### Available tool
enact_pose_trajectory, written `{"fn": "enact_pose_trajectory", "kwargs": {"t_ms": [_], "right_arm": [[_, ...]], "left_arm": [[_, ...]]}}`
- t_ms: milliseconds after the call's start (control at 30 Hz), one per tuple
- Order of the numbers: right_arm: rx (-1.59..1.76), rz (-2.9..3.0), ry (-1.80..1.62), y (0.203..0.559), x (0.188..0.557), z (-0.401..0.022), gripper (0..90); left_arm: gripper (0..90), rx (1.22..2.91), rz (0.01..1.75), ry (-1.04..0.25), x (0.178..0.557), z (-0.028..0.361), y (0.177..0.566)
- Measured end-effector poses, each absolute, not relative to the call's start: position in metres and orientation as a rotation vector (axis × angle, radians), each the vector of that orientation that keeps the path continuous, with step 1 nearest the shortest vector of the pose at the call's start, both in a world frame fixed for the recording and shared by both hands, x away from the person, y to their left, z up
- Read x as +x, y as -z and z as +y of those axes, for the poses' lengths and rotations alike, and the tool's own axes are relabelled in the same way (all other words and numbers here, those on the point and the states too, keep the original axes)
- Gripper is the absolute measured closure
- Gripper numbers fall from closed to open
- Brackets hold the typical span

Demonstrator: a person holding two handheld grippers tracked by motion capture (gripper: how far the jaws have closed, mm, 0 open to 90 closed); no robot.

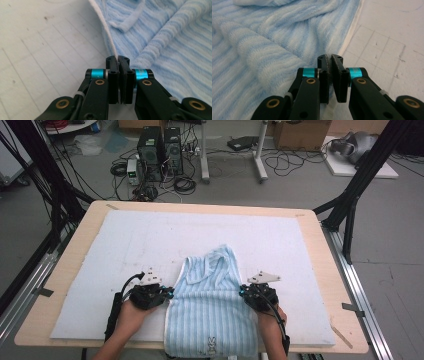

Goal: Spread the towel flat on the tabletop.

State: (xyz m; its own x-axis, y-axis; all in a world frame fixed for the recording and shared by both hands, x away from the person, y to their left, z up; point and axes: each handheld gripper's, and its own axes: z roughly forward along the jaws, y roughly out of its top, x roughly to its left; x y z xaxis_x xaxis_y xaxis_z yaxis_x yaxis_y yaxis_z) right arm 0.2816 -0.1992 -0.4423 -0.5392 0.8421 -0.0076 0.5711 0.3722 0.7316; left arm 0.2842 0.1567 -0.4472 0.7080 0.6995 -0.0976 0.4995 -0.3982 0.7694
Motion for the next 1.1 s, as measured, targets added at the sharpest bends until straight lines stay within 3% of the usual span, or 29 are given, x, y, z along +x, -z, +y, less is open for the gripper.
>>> {"fn": "enact_pose_trajectory", "kwargs": {"t_ms": [133,167,200,267,367,433,567,933,1100], "right_arm": [[1.206,2.268,-0.957,0.442,0.274,-0.2,84.7],[1.207,2.272,-0.949,0.442,0.272,-0.2,84.4],[1.199,2.272,-0.948,0.442,0.271,-0.2,83.3],[1.187,2.255,-0.972,0.44,0.269,-0.202,75.8],[1.208,2.191,-1.05,0.434,0.268,-0.208,55.2],[1.256,2.136,-1.089,0.431,0.268,-0.213,42.6],[1.278,2.096,-1.119,0.427,0.269,-0.221,36.4],[1.285,2.088,-1.149,0.428,0.266,-0.235,35.4],[1.282,2.097,-1.166,0.428,0.267,-0.238,35.1]], "left_arm": [[84.3,2.09,0.895,-0.28,0.279,0.16,0.446],[80.3,2.086,0.905,-0.274,0.279,0.161,0.446],[69.7,2.076,0.917,-0.282,0.28,0.162,0.445],[50.5,2.029,0.933,-0.305,0.283,0.165,0.443],[41.9,1.963,0.901,-0.322,0.287,0.169,0.437],[42.3,1.969,0.853,-0.338,0.29,0.168,0.431],[44.5,1.963,0.752,-0.36,0.303,0.156,0.418],[47.7,2.102,0.629,-0.299,0.335,0.104,0.426],[56.5,2.177,0.613,-0.273,0.34,0.087,0.438]]}}
